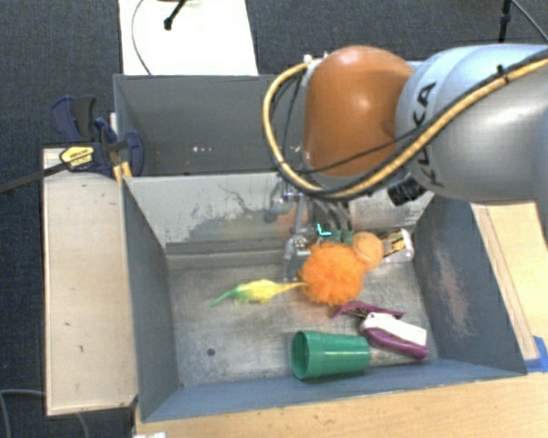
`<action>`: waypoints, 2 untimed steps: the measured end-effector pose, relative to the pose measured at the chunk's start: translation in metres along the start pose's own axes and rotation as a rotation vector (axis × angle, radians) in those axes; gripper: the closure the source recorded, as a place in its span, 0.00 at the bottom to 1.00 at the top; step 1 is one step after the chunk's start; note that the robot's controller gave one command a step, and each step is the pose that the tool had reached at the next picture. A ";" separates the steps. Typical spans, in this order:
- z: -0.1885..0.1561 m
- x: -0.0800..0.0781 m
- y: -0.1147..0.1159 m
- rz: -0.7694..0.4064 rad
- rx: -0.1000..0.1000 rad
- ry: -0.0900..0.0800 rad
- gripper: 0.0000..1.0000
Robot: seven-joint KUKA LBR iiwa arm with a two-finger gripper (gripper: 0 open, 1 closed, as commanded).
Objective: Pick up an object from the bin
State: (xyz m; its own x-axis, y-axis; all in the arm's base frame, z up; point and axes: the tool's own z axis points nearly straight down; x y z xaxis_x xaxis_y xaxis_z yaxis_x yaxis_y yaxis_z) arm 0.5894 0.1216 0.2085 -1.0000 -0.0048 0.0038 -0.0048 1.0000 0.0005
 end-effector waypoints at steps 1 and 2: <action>-0.004 -0.002 -0.001 0.003 -0.001 -0.008 0.00; 0.074 0.005 -0.049 -0.063 0.000 -0.011 0.00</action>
Offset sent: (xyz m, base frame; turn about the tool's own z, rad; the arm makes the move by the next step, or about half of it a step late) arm -0.0123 -0.0880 -0.1385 -0.1121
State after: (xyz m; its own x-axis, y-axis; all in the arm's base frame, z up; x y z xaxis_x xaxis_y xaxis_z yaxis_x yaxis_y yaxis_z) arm 0.5843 0.0727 0.1343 -0.9977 -0.0673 -0.0070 -0.0673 0.9977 0.0007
